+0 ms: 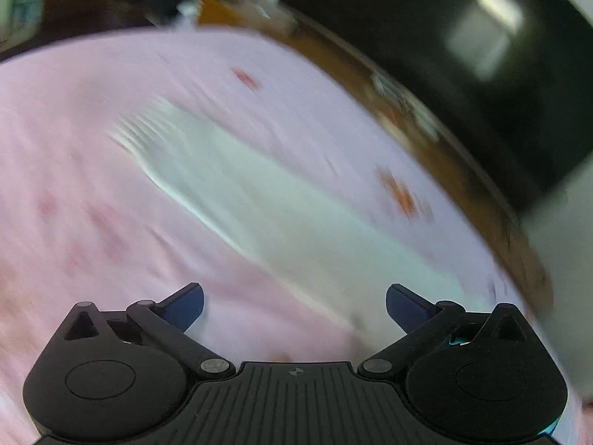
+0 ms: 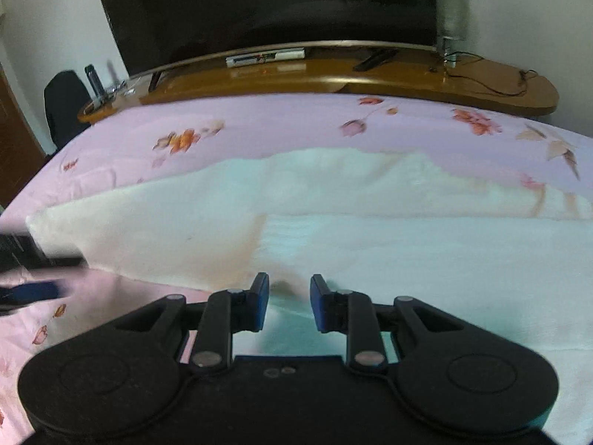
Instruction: Fold small clothes
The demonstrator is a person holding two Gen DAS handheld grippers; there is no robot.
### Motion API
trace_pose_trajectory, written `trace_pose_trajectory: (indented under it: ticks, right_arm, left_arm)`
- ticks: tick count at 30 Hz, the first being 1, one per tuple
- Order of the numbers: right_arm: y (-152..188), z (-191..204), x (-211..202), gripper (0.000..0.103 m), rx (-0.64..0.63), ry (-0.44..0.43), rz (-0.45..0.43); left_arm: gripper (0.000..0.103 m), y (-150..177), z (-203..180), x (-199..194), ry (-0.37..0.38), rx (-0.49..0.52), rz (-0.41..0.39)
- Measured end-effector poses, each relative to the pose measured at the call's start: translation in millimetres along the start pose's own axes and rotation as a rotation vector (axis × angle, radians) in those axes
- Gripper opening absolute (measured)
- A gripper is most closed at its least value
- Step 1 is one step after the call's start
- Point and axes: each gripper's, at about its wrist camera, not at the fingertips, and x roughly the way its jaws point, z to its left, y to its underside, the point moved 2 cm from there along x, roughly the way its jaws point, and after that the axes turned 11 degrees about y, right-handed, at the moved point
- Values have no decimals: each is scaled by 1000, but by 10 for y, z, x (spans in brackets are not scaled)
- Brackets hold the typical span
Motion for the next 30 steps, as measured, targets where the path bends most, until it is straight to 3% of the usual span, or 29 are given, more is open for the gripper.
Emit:
trace_pose_trajectory:
  ticks: [4,6,7,10,15,16,17,20,24,27,30]
  right_arm:
    - [11,38,22,26,-1,18,1]
    - [39,59,18,27,4,19,0]
    - [40,64,29,27,7,18,1]
    - [42,52,40,27,15,14,0]
    - [25,23,16,26,52,6,-18]
    - [12,21,5,26,56,9,-30]
    - [4,33,18,26,45,19,-38]
    - [29,68,99,26,1,25,-25]
    - [99,137,120,26,-77,54,-75]
    - [172,188,112,26,-121,75,-127]
    - [131,149,119,26,-100,58,-110]
  left_arm:
    - [102,-290,498,-6,-16,-133,-26]
    - [92,-378,750,39,3,-223,-31]
    - [81,-404,837,63,12,-252,-37]
    - [63,-490,987,118,39,-294,-64]
    - [63,-524,1011,269,64,-320,-104]
    - [42,-542,992,320,71,-323,-109]
    - [6,-531,1023,403,83,-349,-89]
    - [2,-471,1081,540,110,-441,-90]
    - [2,-500,876,546,82,-356,-120]
    - [2,-574,585,375,129,-230,-165]
    - [2,-584,22,260,229,-64,-163]
